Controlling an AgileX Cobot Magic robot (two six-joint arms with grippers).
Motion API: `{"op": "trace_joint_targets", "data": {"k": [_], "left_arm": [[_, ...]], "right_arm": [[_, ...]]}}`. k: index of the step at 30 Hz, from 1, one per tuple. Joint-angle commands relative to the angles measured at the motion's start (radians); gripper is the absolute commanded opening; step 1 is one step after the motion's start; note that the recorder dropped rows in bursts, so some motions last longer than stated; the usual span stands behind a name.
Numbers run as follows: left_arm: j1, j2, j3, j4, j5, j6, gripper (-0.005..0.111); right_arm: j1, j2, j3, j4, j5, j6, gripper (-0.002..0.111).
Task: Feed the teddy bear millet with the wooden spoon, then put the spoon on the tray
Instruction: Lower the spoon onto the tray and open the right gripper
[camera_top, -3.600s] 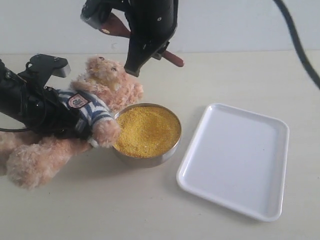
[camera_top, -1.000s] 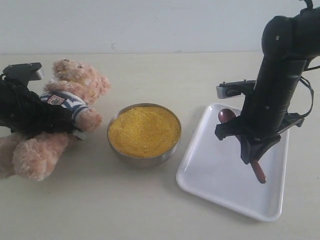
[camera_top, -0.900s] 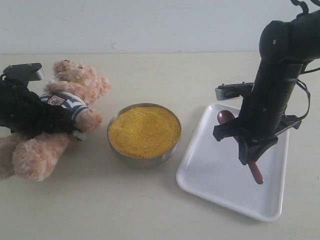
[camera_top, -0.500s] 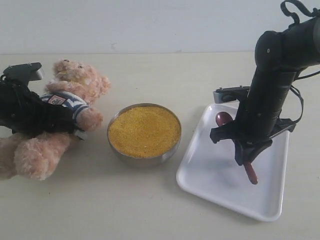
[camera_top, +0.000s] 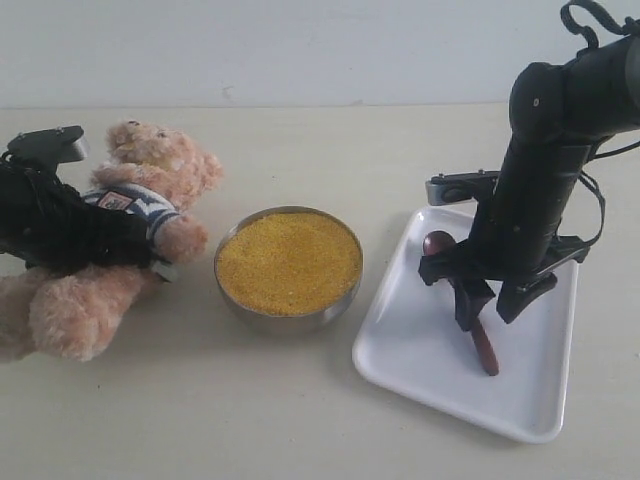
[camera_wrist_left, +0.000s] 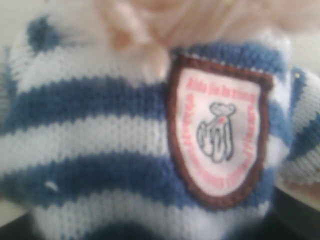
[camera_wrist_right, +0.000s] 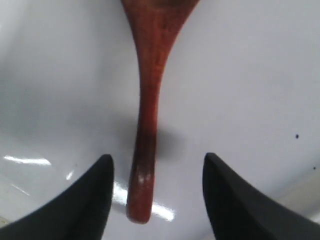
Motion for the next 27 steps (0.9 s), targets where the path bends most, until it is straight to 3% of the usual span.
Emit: {"op": "trace_joint_targets", "data": {"k": [1,11,21,27], "left_arm": [[0.002,-0.006,0.002,-0.012,0.005,0.004,0.008],[0.002,-0.006,0.002,-0.012,0.007,0.004,0.057],[0.002,-0.006,0.002,0.000,0.052,0.043,0.084],[0.002,-0.012,-0.006,0.000,0.083,0.043,0.090]], "right_arm": [[-0.007,-0.001,0.005,-0.002,0.022,-0.030,0.060],[-0.007,-0.075,0.005,-0.002,0.040,-0.046,0.059],[-0.007,-0.132,0.005,-0.019,0.045,-0.046,0.059],[-0.007,-0.153,0.005,-0.023,0.045,-0.046,0.059]]}}
